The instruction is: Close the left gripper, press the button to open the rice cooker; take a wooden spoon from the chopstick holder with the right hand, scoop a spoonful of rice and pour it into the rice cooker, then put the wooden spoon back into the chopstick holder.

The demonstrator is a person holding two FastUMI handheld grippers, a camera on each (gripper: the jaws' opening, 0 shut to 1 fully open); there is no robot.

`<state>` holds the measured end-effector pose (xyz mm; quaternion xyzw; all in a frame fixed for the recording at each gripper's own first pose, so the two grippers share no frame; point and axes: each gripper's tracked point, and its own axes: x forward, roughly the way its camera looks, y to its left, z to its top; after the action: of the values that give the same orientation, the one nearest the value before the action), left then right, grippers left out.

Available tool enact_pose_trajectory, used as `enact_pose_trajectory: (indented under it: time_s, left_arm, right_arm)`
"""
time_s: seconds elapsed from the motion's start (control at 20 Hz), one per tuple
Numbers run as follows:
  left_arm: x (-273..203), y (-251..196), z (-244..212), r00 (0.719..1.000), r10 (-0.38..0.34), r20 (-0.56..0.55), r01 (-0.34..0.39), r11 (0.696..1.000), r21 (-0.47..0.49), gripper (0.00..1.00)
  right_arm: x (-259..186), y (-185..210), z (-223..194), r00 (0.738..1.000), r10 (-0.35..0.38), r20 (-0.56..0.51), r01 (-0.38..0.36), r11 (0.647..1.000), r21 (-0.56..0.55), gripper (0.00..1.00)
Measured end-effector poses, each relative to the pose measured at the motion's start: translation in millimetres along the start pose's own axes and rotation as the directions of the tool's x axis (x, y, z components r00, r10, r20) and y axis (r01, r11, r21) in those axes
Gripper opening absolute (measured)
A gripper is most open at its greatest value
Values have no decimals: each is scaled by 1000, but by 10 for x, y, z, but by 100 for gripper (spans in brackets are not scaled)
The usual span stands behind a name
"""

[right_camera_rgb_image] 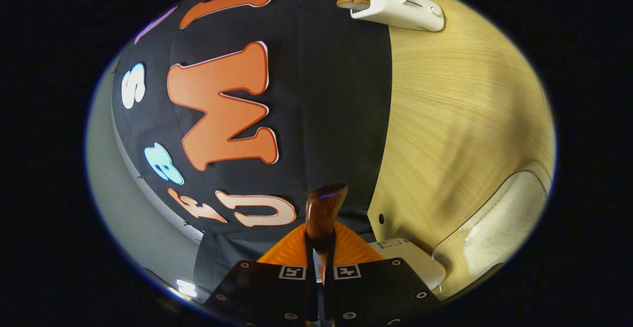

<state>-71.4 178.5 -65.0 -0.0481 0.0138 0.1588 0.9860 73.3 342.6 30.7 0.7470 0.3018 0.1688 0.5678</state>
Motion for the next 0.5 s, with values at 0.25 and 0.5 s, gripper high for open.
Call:
enact_pose_trajectory:
  time_s: [0.25,0.5]
  left_arm:
    - [-69,56,3,1000,3,-4,-3,1000,-18,96]
    - [-171,54,-18,1000,-11,-12,10,996,-86,96]
  right_arm:
    - [441,234,-493,998,5,-68,-7,999,-32,6]
    - [857,212,-1031,993,-12,-121,-4,991,-132,6]
